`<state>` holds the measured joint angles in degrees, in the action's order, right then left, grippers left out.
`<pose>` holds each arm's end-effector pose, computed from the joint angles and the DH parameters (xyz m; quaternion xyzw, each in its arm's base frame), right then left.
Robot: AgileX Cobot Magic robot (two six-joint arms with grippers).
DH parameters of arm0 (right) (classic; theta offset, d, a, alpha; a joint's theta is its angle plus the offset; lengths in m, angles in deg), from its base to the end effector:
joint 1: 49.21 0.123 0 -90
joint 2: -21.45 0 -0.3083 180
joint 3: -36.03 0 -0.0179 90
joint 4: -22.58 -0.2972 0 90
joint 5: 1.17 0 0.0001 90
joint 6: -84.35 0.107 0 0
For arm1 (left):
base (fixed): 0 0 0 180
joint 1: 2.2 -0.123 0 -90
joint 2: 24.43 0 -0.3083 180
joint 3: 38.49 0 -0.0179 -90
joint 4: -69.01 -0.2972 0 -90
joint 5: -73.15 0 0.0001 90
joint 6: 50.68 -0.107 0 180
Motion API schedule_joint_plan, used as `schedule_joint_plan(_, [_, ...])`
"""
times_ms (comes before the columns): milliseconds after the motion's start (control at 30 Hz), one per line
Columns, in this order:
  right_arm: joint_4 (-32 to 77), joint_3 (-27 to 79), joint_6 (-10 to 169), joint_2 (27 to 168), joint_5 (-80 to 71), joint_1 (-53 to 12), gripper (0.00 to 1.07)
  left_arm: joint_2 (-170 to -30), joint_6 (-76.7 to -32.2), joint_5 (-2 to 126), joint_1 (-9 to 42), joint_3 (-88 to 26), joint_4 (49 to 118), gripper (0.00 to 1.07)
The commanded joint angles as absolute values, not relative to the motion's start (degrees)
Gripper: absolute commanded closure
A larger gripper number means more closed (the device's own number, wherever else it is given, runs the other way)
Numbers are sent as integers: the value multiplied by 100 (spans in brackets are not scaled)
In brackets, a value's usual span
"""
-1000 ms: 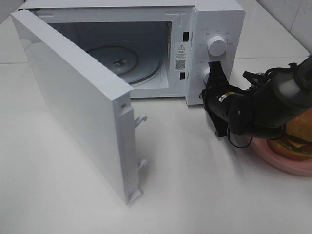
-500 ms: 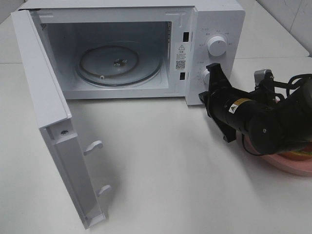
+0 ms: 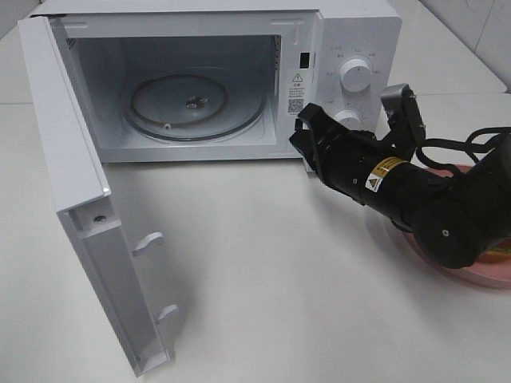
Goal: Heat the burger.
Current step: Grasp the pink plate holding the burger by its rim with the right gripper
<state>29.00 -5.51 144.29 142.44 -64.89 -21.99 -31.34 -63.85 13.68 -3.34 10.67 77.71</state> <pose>0.3243 0.1789 0.0925 0.1641 0.7419 0.4638 0.4555 0.0267 -0.0134 0.2955 0.0906 0.8386 -0.0090 0.5371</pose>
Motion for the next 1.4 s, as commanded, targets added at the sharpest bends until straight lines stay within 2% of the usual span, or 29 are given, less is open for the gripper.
schedule_joint_plan(33, [3393,-545,13563,14164,-6712,-2182,101,-3002,-6363,1368,-300,1078,7794,106])
schedule_joint_plan(167, [3977,-545,11988,14164,-6844,-2182,99,-3002,-6363,1368,-300,1078,7794,106])
schedule_joint_plan(333, [4189,-545,10882,14164,-6706,-2182,99,-3002,-6363,1368,-300,1078,7794,106])
schedule_joint_plan(700, [4201,-540,9856,13888,-5772,-2182,98,-3002,-6363,1368,-300,1078,7794,106])
schedule_joint_plan(900, [4481,-534,9501,13407,-4558,-2182,97,-3002,-6363,1368,-300,1078,7794,106])
schedule_joint_plan(1033, [5077,-460,9576,13023,-3423,-2182,96,-3002,-6363,1368,-300,1078,7794,106])
schedule_joint_plan(1133, [5163,-356,9753,12909,-2925,-2182,95,-3002,-6363,1368,-300,1078,7794,106])
schedule_joint_plan(1267, [5163,-70,10063,12628,-1550,-2182,95,-3002,-6363,1368,-300,1078,7794,106])
schedule_joint_plan(1400, [5163,50,10063,12485,-994,-2182,95,-3002,-6363,1368,-300,1078,7794,106])
